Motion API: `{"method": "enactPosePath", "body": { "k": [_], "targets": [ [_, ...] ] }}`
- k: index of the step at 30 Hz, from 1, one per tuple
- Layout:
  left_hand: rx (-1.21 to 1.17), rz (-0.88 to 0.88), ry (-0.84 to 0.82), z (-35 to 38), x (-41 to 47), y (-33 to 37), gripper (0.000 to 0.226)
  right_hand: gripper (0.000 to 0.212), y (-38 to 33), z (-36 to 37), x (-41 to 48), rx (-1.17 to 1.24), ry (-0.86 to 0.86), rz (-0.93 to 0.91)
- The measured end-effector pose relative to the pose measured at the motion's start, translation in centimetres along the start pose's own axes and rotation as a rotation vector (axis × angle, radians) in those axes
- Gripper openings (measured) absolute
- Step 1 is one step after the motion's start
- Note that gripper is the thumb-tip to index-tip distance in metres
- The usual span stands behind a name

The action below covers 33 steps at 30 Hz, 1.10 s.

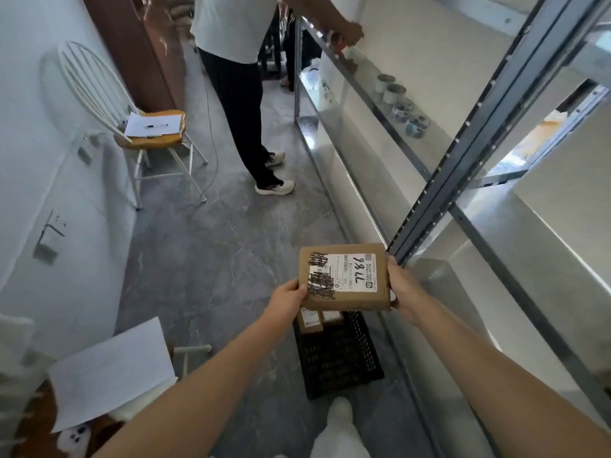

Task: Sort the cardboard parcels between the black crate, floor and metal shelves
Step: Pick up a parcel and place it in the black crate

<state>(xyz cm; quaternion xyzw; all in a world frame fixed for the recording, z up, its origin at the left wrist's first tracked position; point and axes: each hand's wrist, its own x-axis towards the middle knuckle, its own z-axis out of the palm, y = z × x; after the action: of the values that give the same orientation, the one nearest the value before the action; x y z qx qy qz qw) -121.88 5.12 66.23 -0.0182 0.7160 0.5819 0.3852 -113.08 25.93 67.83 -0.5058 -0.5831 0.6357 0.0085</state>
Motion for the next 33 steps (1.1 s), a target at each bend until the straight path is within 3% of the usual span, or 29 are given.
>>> {"method": "enactPosePath", "body": {
  "k": [7,13,20,23,27,33],
  "targets": [
    [0.075,-0.088,0.069,3.1,5.9,-2.4,0.035,0.052,1.1,0.7,8.2,-0.106,-0.186,0.063],
    [0.159,-0.234,0.126,7.2,11.8,-7.2,0.031,0.045,6.8,-0.6,17.2,-0.041,-0.305,0.26],
    [0.14,-0.327,0.156,10.5,19.8,-17.5,0.038,0.04,15.0,-0.9,26.9,-0.083,-0.35,0.401],
    [0.234,-0.393,0.186,11.0,23.2,-24.4,0.033,0.05,19.8,0.2,30.7,-0.13,-0.358,0.46],
    [0.404,-0.459,0.253,12.7,26.6,-28.9,0.067,0.068,26.5,2.2,35.4,-0.296,-0.423,0.477],
    [0.465,-0.567,0.177,14.2,33.2,-38.5,0.085,0.078,35.6,5.2,41.1,-0.343,-0.406,0.458]
  ]
}}
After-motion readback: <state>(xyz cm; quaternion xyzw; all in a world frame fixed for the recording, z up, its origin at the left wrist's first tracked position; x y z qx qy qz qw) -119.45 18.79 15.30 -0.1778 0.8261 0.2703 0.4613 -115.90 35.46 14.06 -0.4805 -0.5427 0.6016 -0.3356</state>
